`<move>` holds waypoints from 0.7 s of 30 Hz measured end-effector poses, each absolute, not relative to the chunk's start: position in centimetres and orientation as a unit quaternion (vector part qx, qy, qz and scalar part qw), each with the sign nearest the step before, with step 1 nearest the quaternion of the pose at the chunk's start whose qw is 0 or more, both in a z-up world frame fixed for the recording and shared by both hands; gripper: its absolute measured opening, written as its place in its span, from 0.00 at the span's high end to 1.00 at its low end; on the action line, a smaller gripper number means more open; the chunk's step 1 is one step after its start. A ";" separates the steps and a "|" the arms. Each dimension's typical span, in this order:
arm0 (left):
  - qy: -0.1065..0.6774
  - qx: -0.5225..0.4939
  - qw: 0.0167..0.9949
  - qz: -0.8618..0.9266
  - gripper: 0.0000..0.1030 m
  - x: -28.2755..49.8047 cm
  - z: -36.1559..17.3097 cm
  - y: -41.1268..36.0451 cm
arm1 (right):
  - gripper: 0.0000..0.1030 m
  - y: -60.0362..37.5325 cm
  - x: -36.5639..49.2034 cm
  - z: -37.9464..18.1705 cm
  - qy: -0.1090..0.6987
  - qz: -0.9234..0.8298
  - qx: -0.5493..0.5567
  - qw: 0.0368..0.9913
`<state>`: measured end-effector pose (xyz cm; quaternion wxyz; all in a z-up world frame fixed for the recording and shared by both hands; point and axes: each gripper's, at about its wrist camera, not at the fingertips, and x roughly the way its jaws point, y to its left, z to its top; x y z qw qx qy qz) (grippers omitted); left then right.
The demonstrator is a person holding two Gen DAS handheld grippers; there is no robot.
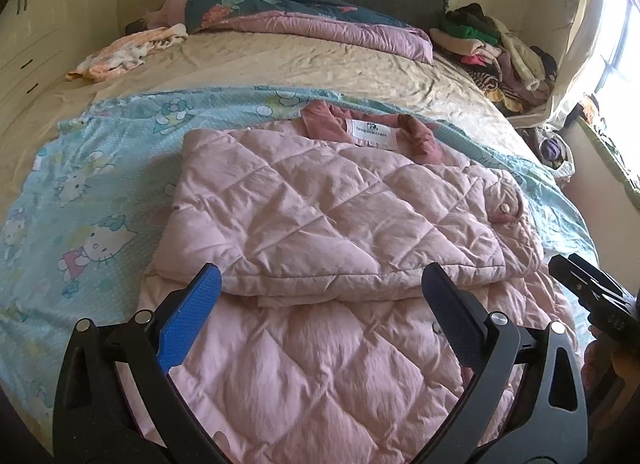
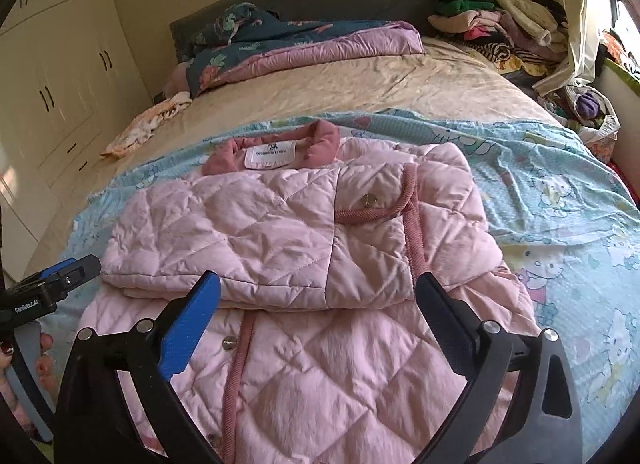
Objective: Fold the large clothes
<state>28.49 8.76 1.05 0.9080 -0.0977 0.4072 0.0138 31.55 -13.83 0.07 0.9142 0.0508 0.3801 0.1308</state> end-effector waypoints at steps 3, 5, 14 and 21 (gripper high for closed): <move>0.402 -0.099 0.910 0.014 0.09 27.8 1.7 8.8 | 0.06 -14.0 30.8 0.8 0.374 0.131 0.053 0.917; 0.398 -0.100 0.912 0.014 0.09 27.4 2.0 8.9 | 0.05 -14.0 30.3 1.3 0.370 0.132 0.053 0.918; 0.378 -0.110 0.919 0.011 0.09 25.6 4.0 9.2 | 0.04 -13.9 28.0 3.8 0.345 0.136 0.050 0.927; 0.360 -0.110 0.926 0.005 0.09 24.0 5.6 9.0 | 0.04 -13.9 26.6 5.3 0.330 0.139 0.050 0.933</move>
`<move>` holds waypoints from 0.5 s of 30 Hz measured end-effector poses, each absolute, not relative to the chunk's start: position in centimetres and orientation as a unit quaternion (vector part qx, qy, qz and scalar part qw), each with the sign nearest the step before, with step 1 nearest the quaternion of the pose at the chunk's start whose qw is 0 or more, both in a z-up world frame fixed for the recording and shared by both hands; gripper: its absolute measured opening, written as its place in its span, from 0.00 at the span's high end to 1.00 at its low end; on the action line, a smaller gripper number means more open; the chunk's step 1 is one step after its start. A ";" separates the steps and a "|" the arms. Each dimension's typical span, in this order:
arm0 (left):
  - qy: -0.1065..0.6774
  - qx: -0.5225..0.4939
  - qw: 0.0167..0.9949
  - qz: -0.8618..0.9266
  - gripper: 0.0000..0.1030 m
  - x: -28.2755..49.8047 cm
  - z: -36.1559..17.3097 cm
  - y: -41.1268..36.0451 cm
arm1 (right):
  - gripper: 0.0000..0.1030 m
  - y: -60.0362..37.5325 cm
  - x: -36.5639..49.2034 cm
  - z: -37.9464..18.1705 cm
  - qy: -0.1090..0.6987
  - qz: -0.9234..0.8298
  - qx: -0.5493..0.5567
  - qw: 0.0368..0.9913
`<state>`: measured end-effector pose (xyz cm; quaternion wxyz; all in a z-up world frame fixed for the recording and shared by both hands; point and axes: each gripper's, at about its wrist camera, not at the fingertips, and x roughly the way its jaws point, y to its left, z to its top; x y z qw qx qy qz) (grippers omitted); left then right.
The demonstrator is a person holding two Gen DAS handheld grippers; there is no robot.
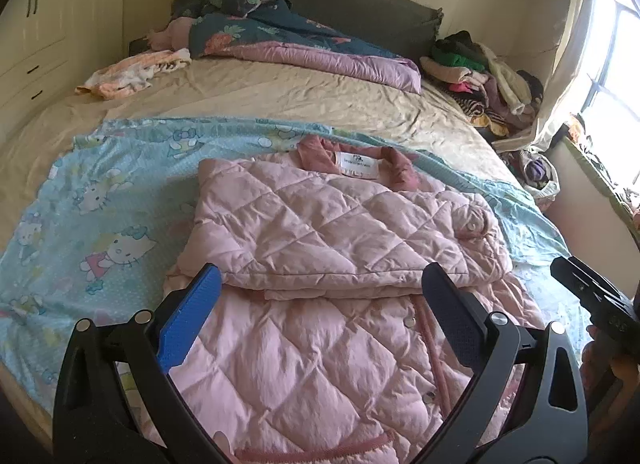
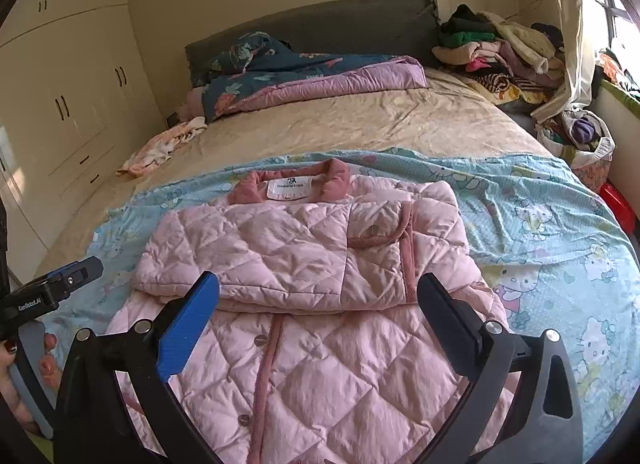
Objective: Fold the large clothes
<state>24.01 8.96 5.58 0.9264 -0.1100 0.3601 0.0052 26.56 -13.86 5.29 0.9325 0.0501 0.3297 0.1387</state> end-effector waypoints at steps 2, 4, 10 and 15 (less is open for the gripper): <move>0.355 -0.109 0.928 0.005 0.09 23.6 5.9 8.9 | 0.04 -13.9 26.2 5.8 0.325 0.141 0.054 0.934; 0.351 -0.108 0.930 0.005 0.09 23.2 6.4 9.0 | 0.04 -14.1 25.6 6.3 0.317 0.142 0.055 0.936; 0.337 -0.112 0.935 0.005 0.09 21.9 7.5 9.2 | 0.04 -14.4 24.2 7.8 0.301 0.143 0.055 0.941; 0.327 -0.111 0.939 0.006 0.09 20.8 8.2 9.3 | 0.04 -14.8 23.2 8.9 0.289 0.145 0.054 0.945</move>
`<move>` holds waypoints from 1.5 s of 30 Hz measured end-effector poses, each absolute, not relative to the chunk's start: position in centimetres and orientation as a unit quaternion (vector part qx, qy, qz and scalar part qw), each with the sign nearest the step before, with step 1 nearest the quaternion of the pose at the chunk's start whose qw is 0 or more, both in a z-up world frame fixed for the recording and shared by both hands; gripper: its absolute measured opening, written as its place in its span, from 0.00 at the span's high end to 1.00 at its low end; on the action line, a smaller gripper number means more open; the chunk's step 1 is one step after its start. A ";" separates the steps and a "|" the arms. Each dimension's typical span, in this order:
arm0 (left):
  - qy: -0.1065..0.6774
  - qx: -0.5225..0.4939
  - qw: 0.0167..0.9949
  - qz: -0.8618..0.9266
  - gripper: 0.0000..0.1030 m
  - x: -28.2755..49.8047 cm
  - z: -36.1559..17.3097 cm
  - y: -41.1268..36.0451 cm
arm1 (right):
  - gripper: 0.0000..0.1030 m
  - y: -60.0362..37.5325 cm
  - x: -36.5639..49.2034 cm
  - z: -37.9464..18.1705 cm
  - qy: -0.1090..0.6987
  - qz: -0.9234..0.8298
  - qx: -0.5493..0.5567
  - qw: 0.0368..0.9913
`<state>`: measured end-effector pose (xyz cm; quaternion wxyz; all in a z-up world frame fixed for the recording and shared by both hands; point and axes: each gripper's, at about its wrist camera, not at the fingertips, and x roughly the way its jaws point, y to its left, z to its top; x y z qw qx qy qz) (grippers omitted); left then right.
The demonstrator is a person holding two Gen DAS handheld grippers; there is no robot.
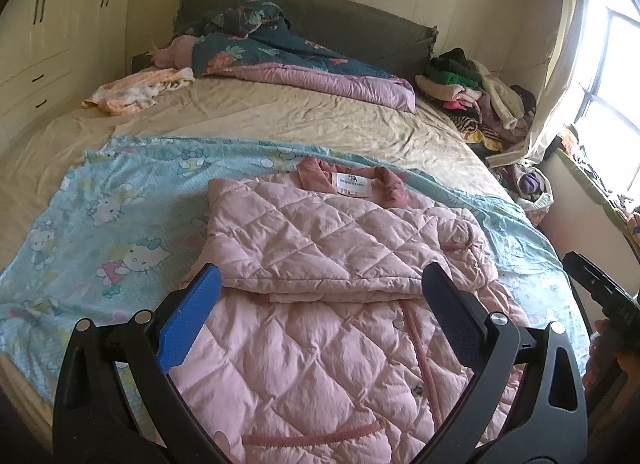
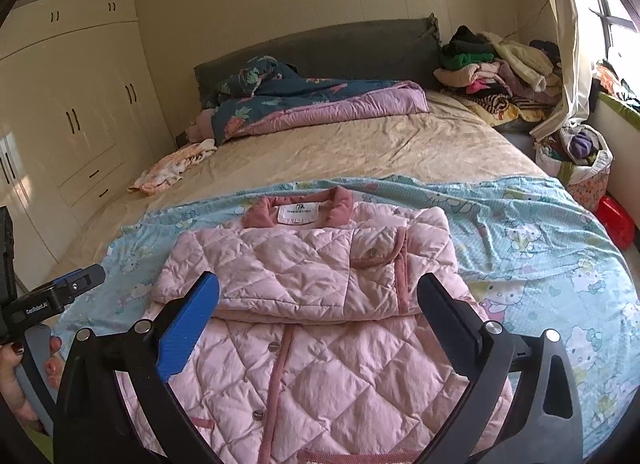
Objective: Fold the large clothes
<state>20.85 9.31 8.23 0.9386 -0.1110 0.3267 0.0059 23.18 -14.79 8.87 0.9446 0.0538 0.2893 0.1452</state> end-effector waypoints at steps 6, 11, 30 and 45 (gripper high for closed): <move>0.318 -0.112 0.941 0.007 0.09 19.6 8.5 9.6 | 0.04 -15.1 21.8 9.6 0.280 0.149 0.048 0.947; 0.313 -0.115 0.943 0.012 0.09 18.2 8.4 10.1 | 0.04 -15.5 20.6 9.8 0.275 0.153 0.042 0.948; 0.300 -0.131 0.945 0.022 0.09 13.1 6.7 11.0 | 0.04 -15.9 16.6 8.2 0.268 0.160 0.029 0.950; 0.306 -0.112 0.945 0.020 0.09 10.8 6.0 10.6 | 0.04 -16.9 13.8 6.8 0.275 0.148 0.013 0.950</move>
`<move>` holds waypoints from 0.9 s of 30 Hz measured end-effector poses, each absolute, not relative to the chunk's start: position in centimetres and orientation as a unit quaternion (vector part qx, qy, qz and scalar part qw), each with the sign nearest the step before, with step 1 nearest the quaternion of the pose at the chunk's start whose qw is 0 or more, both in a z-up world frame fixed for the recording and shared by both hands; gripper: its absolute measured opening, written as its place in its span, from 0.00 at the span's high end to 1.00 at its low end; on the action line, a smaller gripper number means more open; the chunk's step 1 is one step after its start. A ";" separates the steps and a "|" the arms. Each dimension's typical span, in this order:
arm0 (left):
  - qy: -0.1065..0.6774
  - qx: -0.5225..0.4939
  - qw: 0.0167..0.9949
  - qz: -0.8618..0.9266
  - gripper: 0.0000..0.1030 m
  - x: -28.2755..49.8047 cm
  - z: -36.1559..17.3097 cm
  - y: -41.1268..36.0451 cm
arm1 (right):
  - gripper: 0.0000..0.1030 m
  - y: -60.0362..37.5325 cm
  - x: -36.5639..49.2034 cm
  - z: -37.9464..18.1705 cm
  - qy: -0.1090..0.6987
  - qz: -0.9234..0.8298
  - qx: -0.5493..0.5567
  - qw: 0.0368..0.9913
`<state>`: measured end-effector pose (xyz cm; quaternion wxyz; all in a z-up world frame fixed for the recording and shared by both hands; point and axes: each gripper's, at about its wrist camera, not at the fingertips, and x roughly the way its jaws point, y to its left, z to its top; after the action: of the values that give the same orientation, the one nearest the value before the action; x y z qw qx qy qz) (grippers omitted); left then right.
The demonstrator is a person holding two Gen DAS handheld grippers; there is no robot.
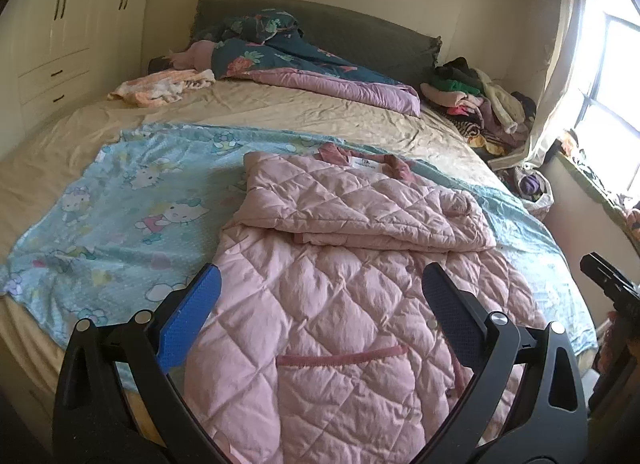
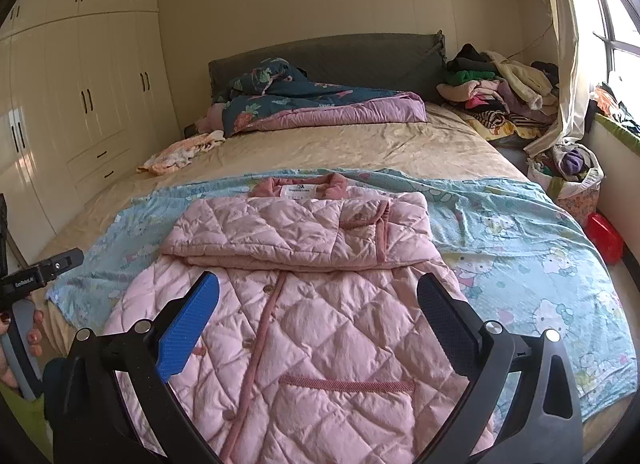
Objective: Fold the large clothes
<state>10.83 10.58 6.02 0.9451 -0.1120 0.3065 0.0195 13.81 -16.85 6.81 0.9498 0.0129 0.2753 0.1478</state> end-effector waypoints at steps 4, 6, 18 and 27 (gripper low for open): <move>0.315 -0.100 0.944 0.022 0.09 10.2 5.4 10.4 | 0.04 -17.3 13.3 6.1 0.285 0.145 0.009 0.947; 0.319 -0.098 0.942 0.023 0.09 9.9 5.0 10.4 | 0.04 -17.6 13.1 5.7 0.291 0.144 0.006 0.946; 0.342 -0.068 0.936 0.043 0.09 7.6 2.0 11.3 | 0.04 -20.8 11.3 1.8 0.329 0.116 -0.008 0.937; 0.374 -0.066 0.923 0.057 0.09 6.2 -0.8 12.8 | 0.04 -22.8 10.2 0.2 0.342 0.094 -0.010 0.935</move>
<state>6.18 12.80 -0.83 0.9232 -0.0662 0.3741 0.0574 10.15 -22.75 0.21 0.9350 -0.0095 0.3419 0.0940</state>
